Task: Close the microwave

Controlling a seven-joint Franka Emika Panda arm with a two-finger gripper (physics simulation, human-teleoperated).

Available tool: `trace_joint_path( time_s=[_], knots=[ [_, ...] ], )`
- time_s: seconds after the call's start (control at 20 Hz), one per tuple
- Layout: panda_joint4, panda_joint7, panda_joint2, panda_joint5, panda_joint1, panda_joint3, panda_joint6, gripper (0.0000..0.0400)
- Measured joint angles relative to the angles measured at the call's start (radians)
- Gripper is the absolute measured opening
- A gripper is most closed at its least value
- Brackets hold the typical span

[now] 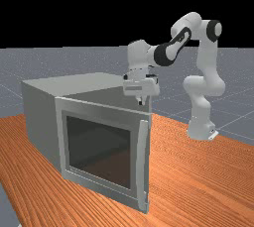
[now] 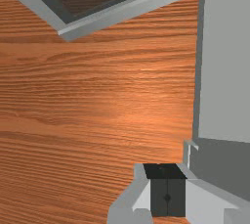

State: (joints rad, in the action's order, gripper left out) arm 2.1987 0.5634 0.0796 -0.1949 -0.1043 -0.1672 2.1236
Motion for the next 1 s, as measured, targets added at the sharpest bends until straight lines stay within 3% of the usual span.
trace_joint_path(
  time_s=[0.25,0.4,0.55,0.7,1.0],
  knots=[
    [-0.012,0.025,-0.002,-0.005,-0.057,-0.058,-0.003,0.0],
    [-0.129,0.066,-0.008,-0.007,-0.081,-0.09,-0.004,0.0],
    [-0.267,0.105,0.005,0.006,-0.043,-0.121,-0.002,0.0],
    [-0.415,0.117,-0.012,0.011,-0.061,-0.083,0.013,0.0],
    [-0.628,0.15,-0.174,-0.04,-0.142,-0.009,0.088,0.0]
  ],
)
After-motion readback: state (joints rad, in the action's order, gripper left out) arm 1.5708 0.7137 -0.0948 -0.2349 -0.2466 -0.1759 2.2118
